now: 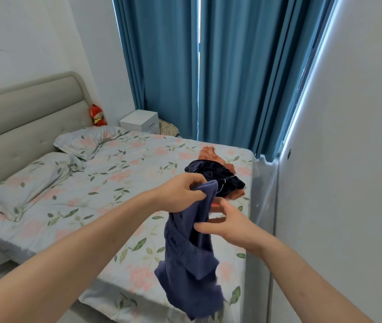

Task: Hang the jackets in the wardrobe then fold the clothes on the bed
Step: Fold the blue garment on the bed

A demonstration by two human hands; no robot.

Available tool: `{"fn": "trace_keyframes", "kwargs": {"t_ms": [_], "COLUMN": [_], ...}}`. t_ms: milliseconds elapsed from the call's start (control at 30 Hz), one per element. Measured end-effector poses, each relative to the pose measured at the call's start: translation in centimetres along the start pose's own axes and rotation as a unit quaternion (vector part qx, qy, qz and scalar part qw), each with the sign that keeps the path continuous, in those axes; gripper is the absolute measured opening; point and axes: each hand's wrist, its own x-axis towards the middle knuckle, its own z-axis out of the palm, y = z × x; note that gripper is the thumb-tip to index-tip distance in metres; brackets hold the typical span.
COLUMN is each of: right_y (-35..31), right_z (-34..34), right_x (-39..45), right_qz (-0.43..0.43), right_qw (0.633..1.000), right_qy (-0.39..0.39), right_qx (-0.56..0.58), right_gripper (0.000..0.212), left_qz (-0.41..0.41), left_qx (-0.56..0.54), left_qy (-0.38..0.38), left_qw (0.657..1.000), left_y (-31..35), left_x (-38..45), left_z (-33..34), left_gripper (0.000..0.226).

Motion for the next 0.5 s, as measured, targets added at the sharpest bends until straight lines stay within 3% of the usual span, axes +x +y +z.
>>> {"fn": "trace_keyframes", "kwargs": {"t_ms": [67,200,367,433,500], "right_y": [-0.1,0.6,0.9,0.5,0.4], "right_z": [0.6,0.6,-2.2,-3.3,-4.1], "right_x": [0.7,1.6,1.8,1.7,1.7], "right_qz": [0.005,-0.024,-0.089,-0.087,-0.078], "right_qw": [0.998,0.989,0.97,0.971,0.973], "right_qy": [0.055,0.144,0.223,0.221,0.21], "right_qx": [-0.011,-0.022,-0.024,-0.03,-0.049], "right_gripper": [0.061,0.011,0.006,0.014,0.017], "left_qz": [0.016,0.05,0.07,0.036,-0.04], "left_qx": [0.015,0.043,0.135,0.243,0.275], "left_qy": [0.022,0.041,-0.002,-0.025,-0.063], "left_qw": [1.0,0.997,0.988,0.969,0.959], "left_y": [0.4,1.1,-0.4,-2.2,-4.6], "left_x": [0.5,0.8,-0.3,-0.5,-0.9], "left_z": [-0.1,-1.0,-2.9,-2.6,-1.3], "left_gripper": [0.011,0.017,0.01,0.011,0.014]}}
